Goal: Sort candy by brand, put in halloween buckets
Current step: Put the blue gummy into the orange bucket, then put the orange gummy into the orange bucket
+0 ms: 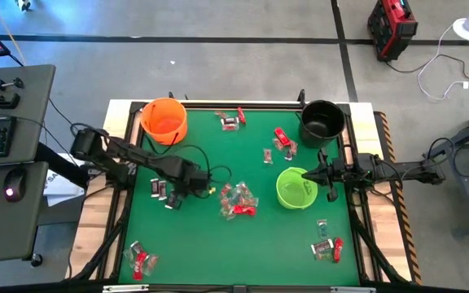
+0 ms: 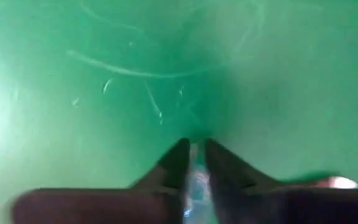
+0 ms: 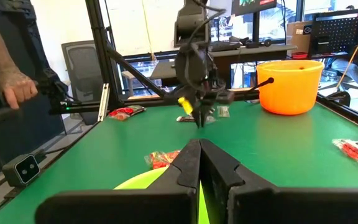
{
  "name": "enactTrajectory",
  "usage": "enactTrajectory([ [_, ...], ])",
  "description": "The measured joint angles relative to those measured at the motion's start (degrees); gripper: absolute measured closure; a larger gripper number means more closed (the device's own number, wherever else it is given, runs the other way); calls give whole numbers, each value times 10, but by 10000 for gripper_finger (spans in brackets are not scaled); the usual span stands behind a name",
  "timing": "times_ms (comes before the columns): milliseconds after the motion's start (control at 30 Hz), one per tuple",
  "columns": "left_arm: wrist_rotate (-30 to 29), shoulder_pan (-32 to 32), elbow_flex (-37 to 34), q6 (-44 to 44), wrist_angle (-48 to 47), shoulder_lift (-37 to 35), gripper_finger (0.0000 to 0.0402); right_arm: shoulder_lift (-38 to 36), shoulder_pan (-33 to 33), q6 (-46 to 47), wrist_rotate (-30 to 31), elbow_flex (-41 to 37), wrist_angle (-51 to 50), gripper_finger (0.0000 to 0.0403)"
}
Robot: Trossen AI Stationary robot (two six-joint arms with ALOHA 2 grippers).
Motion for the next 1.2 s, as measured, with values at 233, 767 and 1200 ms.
enactTrajectory([
  [233, 10, 61, 51, -19, -40, -143, 395, 0, 0, 0, 0, 0, 0, 402],
  [767, -112, 433, 100, -65, -25, -262, 401, 0, 0, 0, 0, 0, 0, 402],
  [1200, -111, 493, 106, -88, -48, -168, 277, 0, 0, 0, 0, 0, 0, 402],
])
